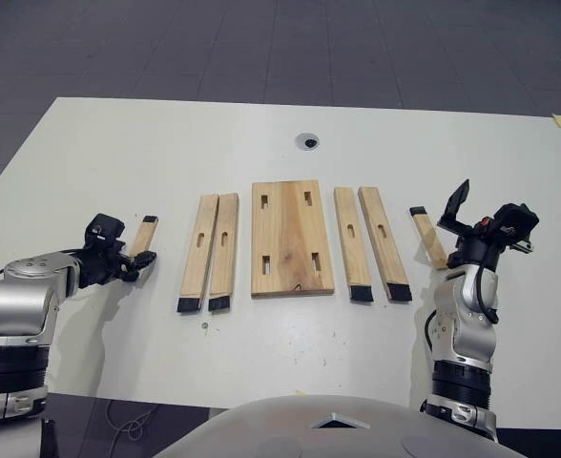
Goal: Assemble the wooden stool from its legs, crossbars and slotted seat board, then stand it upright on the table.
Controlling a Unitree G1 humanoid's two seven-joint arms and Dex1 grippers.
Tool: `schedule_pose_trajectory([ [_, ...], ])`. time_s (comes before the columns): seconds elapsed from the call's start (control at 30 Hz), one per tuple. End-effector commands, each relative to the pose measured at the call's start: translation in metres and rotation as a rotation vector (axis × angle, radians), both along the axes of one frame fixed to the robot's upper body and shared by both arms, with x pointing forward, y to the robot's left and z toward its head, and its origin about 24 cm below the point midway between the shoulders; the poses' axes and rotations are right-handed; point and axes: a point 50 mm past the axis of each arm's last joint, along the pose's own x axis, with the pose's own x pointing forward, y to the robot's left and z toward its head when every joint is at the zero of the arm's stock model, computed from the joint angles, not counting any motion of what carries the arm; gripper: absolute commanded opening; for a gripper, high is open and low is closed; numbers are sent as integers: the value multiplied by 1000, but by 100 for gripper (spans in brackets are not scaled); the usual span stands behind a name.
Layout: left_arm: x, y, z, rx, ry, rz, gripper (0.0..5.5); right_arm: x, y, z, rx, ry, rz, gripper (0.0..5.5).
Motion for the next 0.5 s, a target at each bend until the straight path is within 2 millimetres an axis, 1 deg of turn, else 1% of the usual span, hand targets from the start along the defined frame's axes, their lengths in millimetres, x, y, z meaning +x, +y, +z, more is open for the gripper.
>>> schedule_pose_trajectory([
  [0.03,-19,5,-26,24,179,-22,284,1,1,2,-5,0,9,540],
  [0.07,-20,6,-27,48,187,-43,279,2,1,3,-11,-1,13,540],
  [0.1,-22,7,-29,79,192,-71,249,2,1,4,-22,-1,19,540],
  [0.13,-22,8,-30,98,195,-86,239,2,0,4,-30,0,22,540],
  [0.17,-23,8,-30,105,195,-92,216,1,0,5,-34,1,22,540],
  [0.33,-27,6,-35,132,200,-149,138,1,-7,9,-91,16,27,540],
  [0.4,-31,4,-39,148,198,-168,128,4,-9,13,-105,12,40,540],
  [0.5,-33,-8,-41,95,131,-169,128,12,-11,22,-137,-1,81,540],
])
